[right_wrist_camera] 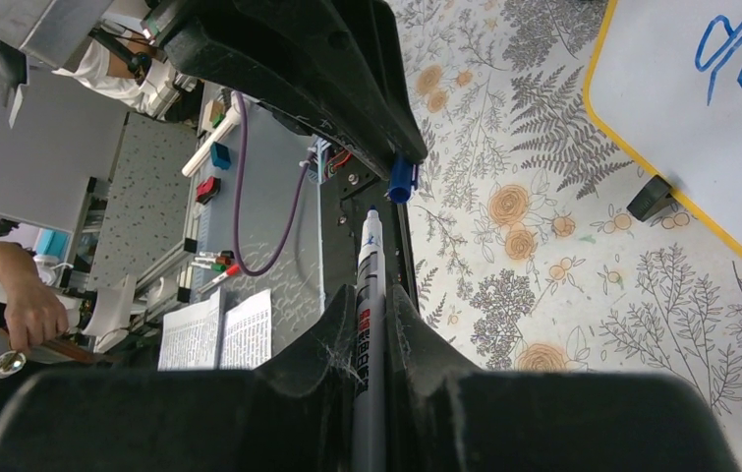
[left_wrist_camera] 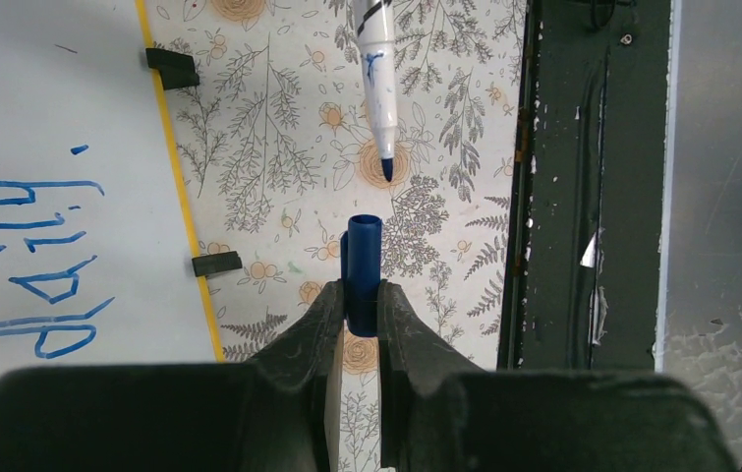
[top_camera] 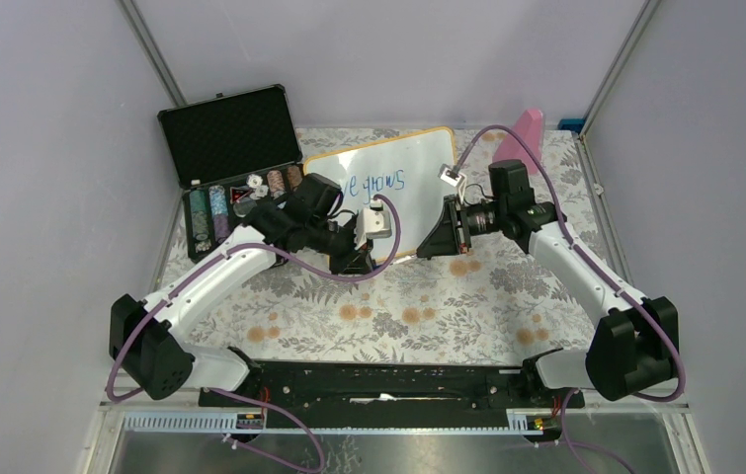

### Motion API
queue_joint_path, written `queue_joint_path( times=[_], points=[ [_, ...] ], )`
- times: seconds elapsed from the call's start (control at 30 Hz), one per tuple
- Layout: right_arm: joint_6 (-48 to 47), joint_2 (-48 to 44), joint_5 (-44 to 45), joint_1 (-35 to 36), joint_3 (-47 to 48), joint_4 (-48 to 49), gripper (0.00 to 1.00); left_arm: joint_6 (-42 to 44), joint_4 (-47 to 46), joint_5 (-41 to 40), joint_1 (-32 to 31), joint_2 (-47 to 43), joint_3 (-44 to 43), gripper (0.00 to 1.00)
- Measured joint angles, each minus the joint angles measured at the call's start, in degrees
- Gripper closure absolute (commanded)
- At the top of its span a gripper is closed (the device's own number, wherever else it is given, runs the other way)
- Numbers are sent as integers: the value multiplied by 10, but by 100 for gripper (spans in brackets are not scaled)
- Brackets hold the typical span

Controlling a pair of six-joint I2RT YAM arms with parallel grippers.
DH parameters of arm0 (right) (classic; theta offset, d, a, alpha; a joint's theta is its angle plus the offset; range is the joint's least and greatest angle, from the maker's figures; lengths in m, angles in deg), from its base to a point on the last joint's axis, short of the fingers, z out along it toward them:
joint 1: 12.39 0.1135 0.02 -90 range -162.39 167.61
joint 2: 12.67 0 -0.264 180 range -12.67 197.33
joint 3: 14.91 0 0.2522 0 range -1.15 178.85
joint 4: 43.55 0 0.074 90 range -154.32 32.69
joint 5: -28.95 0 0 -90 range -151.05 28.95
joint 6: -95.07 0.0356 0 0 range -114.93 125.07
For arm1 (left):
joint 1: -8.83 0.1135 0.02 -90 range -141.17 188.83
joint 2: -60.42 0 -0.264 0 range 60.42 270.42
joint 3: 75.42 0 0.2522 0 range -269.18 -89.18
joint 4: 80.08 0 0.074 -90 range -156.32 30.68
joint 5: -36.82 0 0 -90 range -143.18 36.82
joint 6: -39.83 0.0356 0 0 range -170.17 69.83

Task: Write a sentence on the whiteboard
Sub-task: Close the whiteboard marker.

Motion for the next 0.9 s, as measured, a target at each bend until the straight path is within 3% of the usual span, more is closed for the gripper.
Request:
queue_joint_path(
  times=[0.9],
  points=[
    [0, 1, 31, 16, 0, -1, 100, -19, 2, 23, 0, 3, -11, 100]
  ],
)
